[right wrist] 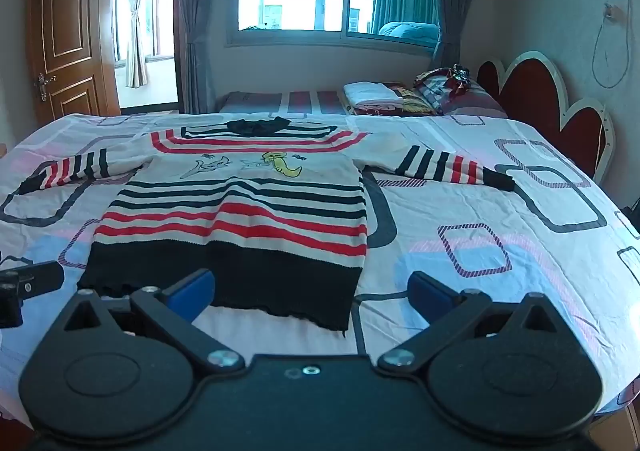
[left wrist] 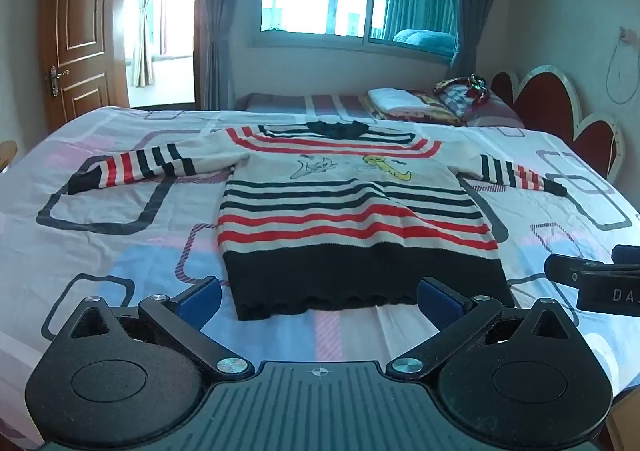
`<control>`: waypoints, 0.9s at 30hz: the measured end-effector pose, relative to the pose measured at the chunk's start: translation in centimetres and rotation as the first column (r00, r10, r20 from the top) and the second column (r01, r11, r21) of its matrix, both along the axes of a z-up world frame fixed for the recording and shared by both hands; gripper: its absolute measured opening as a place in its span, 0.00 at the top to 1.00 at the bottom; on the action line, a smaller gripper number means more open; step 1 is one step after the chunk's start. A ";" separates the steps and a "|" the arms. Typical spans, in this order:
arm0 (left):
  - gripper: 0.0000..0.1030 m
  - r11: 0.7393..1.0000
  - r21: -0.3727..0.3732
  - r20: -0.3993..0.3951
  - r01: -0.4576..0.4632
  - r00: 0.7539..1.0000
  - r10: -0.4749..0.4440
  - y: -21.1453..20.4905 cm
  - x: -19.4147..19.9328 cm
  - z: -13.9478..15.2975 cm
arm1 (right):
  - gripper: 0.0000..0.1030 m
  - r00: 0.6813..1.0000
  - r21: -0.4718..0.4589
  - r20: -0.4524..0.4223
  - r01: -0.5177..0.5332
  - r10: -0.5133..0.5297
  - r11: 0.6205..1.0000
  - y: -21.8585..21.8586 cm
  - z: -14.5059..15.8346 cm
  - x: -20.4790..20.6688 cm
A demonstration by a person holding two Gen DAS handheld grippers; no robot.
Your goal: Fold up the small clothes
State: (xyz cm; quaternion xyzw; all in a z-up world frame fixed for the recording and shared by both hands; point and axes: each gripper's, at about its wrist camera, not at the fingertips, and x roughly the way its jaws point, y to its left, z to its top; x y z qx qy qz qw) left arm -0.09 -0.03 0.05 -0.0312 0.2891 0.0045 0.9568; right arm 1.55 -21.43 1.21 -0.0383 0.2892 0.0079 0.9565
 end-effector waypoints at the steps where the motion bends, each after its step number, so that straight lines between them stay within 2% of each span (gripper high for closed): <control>1: 0.00 1.000 0.004 0.000 0.004 1.000 -0.004 0.0 0.0 0.0 | 0.01 1.000 0.004 0.000 -0.003 0.003 1.000 0.0 0.0 0.1; 4: 0.00 1.000 0.016 -0.025 -0.011 1.000 0.012 -0.1 0.3 0.0 | 0.01 1.000 0.009 0.005 -0.006 0.006 1.000 0.1 0.2 0.1; 10: 0.00 1.000 0.004 -0.015 -0.012 1.000 0.012 -0.5 0.3 -0.5 | 0.01 1.000 -0.001 -0.021 -0.003 0.003 1.000 0.1 0.0 0.1; 27: 0.00 1.000 0.016 -0.002 0.006 1.000 -0.006 -1.0 0.4 -0.2 | 0.01 1.000 0.022 -0.017 0.005 -0.004 1.000 -0.5 0.1 0.1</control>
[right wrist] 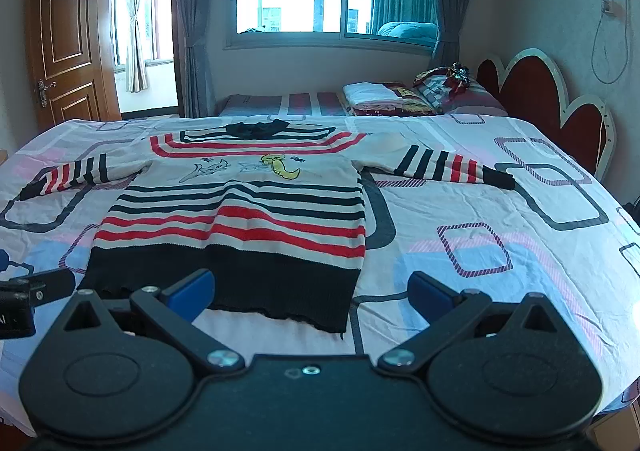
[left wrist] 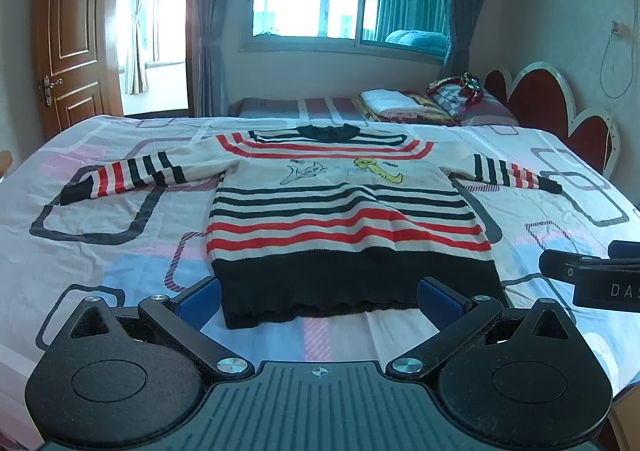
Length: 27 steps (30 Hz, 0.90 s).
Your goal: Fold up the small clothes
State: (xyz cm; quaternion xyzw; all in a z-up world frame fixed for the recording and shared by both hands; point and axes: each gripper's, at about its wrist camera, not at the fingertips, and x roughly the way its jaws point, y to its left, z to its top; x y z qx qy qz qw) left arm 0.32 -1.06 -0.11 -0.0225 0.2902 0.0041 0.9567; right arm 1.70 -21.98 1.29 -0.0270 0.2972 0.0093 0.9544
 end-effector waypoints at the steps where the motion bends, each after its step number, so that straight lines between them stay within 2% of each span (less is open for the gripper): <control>1: 0.00 1.000 0.001 0.000 0.001 1.000 -0.001 -0.1 0.0 0.0 | 0.01 1.000 0.001 0.001 0.000 0.000 1.000 0.0 0.0 0.0; 27: 0.00 1.000 0.002 -0.002 -0.001 1.000 0.001 0.0 0.2 0.1 | 0.01 1.000 0.003 0.007 -0.004 0.004 1.000 0.6 0.4 0.2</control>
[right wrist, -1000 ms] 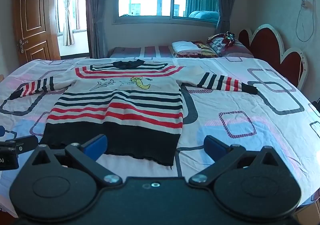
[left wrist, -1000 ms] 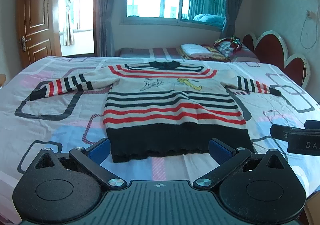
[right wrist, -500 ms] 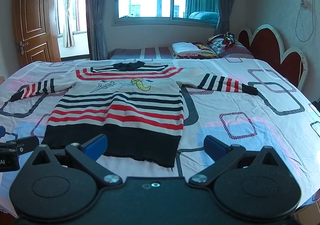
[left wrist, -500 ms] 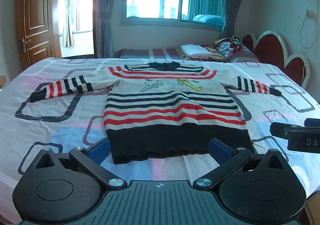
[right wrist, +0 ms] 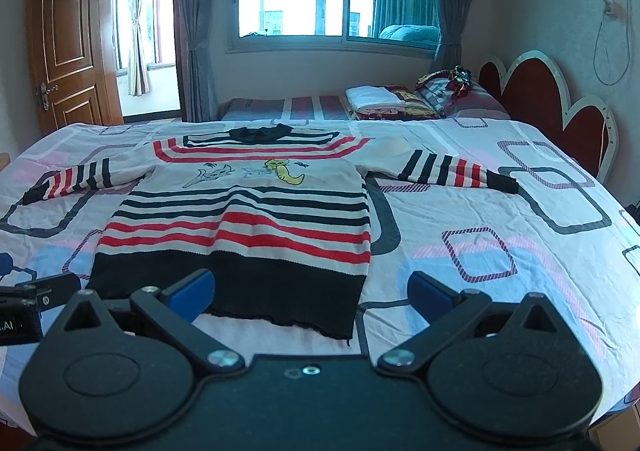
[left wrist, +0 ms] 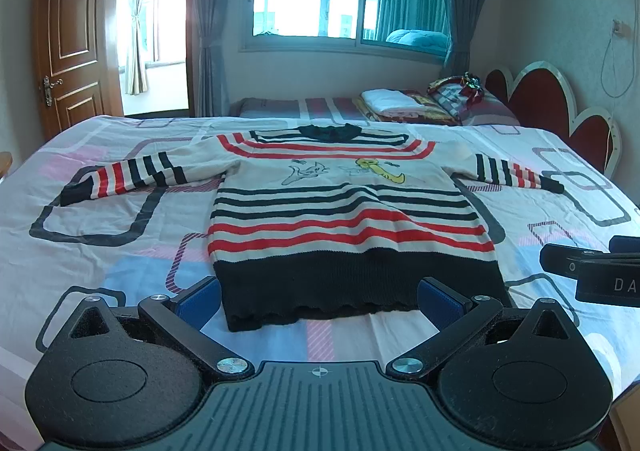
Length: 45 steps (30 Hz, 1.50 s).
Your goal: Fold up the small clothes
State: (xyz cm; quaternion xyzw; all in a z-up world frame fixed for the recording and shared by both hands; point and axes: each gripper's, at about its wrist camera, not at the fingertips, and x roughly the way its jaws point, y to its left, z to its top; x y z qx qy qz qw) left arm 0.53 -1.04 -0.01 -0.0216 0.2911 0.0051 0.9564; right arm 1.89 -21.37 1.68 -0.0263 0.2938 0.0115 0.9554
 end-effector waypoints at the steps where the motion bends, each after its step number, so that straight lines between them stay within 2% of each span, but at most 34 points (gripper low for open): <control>1: 0.00 1.000 0.002 0.000 0.000 1.000 0.000 0.0 0.0 0.0 | 0.01 1.000 0.000 0.001 0.000 0.000 1.000 0.0 0.0 0.0; 45: 0.00 1.000 0.003 -0.012 0.000 1.000 0.000 0.1 0.4 0.1 | 0.01 1.000 0.007 0.009 -0.015 0.015 1.000 0.3 -0.1 0.3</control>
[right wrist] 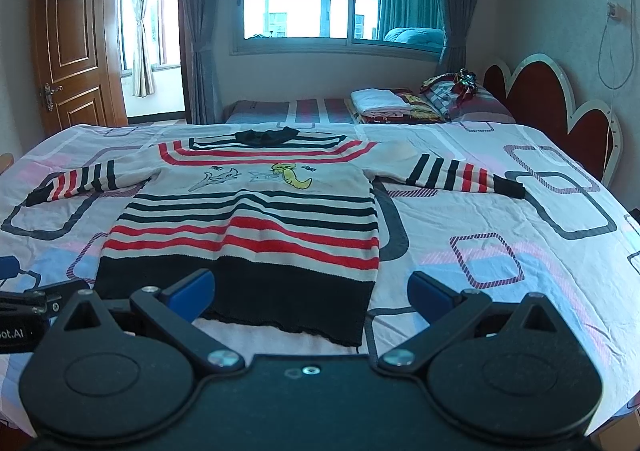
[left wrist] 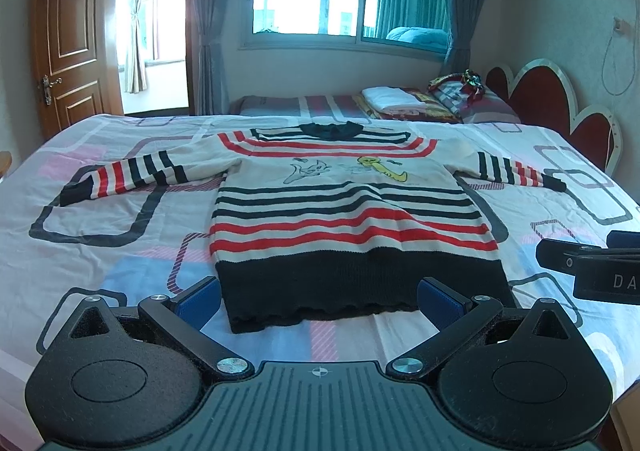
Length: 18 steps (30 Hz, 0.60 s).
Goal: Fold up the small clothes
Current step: 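Grasp the black cuff of the sleeve nearest the right tool with the right tool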
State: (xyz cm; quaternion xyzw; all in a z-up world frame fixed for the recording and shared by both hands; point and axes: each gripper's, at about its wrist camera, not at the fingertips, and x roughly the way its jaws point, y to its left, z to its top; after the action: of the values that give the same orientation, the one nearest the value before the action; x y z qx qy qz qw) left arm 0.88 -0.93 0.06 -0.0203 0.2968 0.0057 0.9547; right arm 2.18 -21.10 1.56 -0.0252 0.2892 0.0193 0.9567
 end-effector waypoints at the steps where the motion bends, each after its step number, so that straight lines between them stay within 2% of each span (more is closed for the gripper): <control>1: 0.00 1.000 0.000 -0.002 -0.001 1.000 0.001 0.0 0.1 0.0 | 0.01 1.000 0.000 -0.001 -0.001 0.001 1.000 0.1 0.0 0.0; 3: 0.00 1.000 -0.008 -0.012 0.004 1.000 -0.004 0.1 0.2 0.0 | 0.01 1.000 0.001 -0.002 -0.002 0.002 1.000 0.3 0.1 0.1; 7: 0.00 0.994 -0.098 0.003 0.043 0.999 -0.043 0.9 0.5 0.3 | 0.01 1.000 0.008 -0.007 0.001 -0.001 1.000 0.3 0.0 0.3; 9: 0.00 0.995 -0.087 -0.030 0.054 0.998 -0.056 0.8 1.5 0.1 | 0.01 1.000 0.021 -0.013 0.007 -0.007 1.000 -0.1 0.0 0.7; 10: 0.00 0.994 -0.083 -0.057 0.071 0.996 -0.075 0.7 2.3 -0.2 | 0.01 1.000 0.034 -0.013 0.009 -0.008 0.999 -0.5 0.0 0.9; 12: 0.00 0.987 -0.121 -0.073 0.108 0.990 -0.117 1.1 3.8 -0.7 | 0.01 1.000 0.068 -0.009 0.019 -0.019 0.998 -1.7 0.0 1.5; 13: 0.00 0.987 -0.130 -0.066 0.098 0.992 -0.108 1.4 4.6 -0.7 | 0.01 1.000 0.082 -0.008 0.024 -0.024 0.996 -2.4 0.0 1.9; 16: 0.00 0.993 -0.096 -0.049 0.062 0.997 -0.067 2.1 8.1 -0.9 | 0.01 0.998 0.125 0.005 0.059 -0.060 0.990 -5.3 0.4 3.9; 18: 0.00 0.986 -0.147 -0.044 0.079 0.995 -0.086 3.0 10.6 -1.1 | 0.01 0.995 0.191 0.028 0.092 -0.099 0.977 -8.4 0.8 5.7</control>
State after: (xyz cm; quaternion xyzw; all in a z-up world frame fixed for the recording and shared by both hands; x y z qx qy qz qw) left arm 11.52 2.03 -1.08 -0.0772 0.3207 -0.0549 0.9424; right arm 7.91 -29.52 2.38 0.0796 0.2689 0.0003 0.9599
